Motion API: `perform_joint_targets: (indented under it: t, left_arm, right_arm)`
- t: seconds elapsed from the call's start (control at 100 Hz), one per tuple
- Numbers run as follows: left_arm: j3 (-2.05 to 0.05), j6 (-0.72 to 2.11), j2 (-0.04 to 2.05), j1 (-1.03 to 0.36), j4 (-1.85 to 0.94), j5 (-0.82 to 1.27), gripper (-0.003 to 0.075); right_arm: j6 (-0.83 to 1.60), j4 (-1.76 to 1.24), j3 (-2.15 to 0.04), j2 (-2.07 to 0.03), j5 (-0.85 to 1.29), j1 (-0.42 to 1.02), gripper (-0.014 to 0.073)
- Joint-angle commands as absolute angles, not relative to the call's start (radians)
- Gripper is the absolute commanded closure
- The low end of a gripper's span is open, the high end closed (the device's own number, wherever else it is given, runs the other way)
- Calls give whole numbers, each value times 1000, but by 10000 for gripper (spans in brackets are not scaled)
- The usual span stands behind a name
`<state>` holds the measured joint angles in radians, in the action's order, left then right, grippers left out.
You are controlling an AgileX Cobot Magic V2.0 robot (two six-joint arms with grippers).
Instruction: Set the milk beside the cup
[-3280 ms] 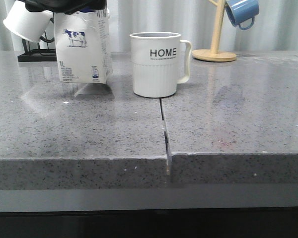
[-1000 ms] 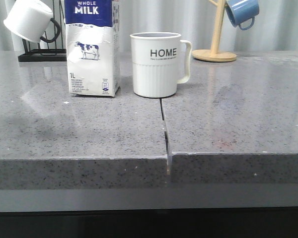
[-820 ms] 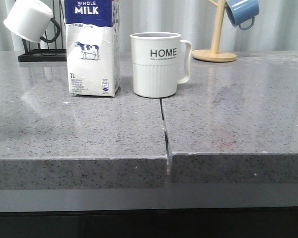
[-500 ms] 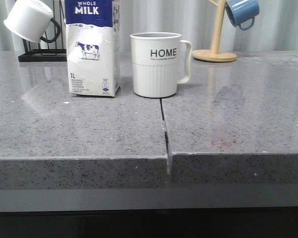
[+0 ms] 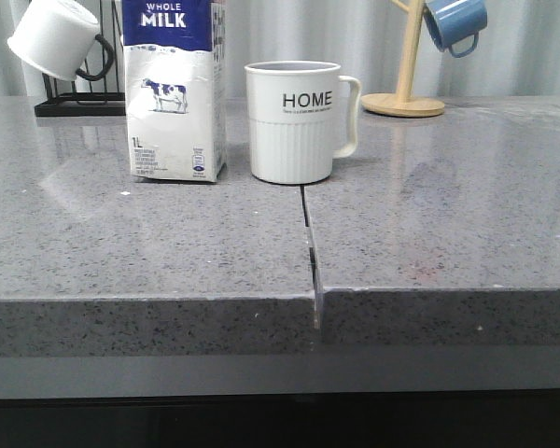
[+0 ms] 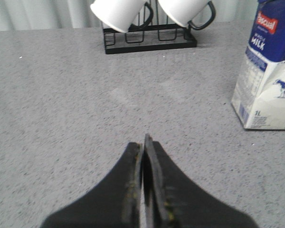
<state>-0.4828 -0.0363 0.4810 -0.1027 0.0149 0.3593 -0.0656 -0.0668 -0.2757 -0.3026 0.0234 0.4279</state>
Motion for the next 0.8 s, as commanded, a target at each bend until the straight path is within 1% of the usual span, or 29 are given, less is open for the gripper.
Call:
perform_joint_targets:
  t: [0.0, 0.41, 0.53, 0.68, 0.79]
  left_arm:
    - [-483, -46, 428, -78, 15, 290, 741]
    - [-386, -46, 187, -69, 59, 340, 741]
    - [-320, -46, 148, -69, 57, 274, 741]
    - [-194, -46, 98, -67, 48, 126, 741]
    - [-114, -46, 59, -67, 35, 84, 741]
  right_arm:
    - [-59, -60, -300, -308, -49, 426, 664]
    - [-59, -60, -300, -308, -49, 426, 664]
    - [-59, -60, -300, -308, -49, 426, 664]
    - [-59, -60, -300, -308, -49, 426, 664]
    - [-59, -60, -300, -308, -49, 426, 664]
